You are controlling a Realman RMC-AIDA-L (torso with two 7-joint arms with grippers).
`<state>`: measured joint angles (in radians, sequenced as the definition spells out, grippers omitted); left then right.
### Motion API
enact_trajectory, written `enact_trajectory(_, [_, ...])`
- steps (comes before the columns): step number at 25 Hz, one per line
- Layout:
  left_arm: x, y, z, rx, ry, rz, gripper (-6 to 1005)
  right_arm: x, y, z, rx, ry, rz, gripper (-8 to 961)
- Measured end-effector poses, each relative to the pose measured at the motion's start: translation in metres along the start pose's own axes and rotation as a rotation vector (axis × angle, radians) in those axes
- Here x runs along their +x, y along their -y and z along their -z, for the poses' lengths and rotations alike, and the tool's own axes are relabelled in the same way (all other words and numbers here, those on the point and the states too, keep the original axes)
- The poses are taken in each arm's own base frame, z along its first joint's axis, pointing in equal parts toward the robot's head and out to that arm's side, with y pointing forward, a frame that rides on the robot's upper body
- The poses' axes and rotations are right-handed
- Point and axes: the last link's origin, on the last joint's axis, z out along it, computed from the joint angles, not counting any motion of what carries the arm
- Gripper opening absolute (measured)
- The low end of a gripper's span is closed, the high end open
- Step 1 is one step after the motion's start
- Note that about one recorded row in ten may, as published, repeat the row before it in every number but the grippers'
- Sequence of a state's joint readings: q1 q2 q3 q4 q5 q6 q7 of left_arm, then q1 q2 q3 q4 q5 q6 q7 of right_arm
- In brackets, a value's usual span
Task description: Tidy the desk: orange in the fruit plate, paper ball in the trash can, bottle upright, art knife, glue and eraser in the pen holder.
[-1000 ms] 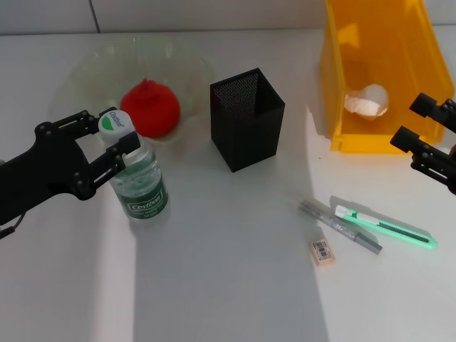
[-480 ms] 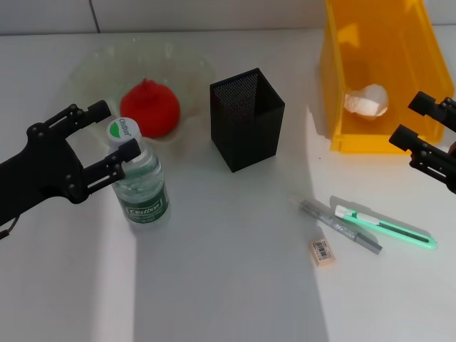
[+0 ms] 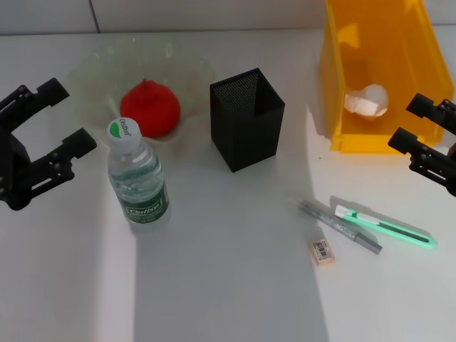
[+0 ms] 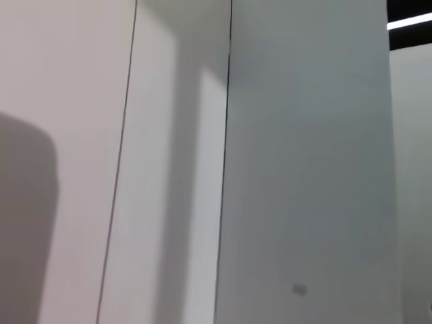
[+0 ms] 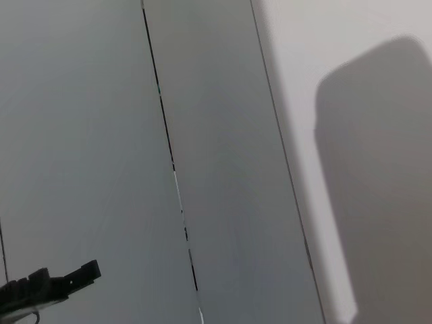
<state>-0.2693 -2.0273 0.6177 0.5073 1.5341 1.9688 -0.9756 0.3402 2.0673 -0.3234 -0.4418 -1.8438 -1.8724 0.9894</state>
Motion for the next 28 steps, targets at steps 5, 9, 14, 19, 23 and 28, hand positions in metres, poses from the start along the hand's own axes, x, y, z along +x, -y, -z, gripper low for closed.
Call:
enact_trajectory(5, [0.015,0.008,0.005,-0.104,0.076,0.111,783,-0.008,0.0,0.002,-0.036,0.009,-0.014,720])
enact_trajectory(9, [0.014,0.004,-0.003,-0.289,0.28,0.246,778,-0.022,0.008,0.003,-0.07,-0.017,-0.033,720])
enact_trajectory(14, [-0.011,-0.012,-0.014,-0.419,0.482,0.351,775,-0.045,0.013,-0.002,-0.163,-0.112,-0.051,720])
enact_trajectory(19, [-0.037,-0.022,-0.027,-0.428,0.572,0.375,772,-0.066,0.016,-0.021,-0.26,-0.289,-0.058,721])
enact_trajectory(23, [-0.053,-0.024,-0.039,-0.378,0.59,0.365,772,-0.075,0.02,-0.033,-0.267,-0.422,-0.074,721])
enact_trajectory(28, [-0.062,-0.027,-0.049,-0.363,0.605,0.361,773,-0.091,0.027,-0.061,-0.22,-0.769,-0.149,721])
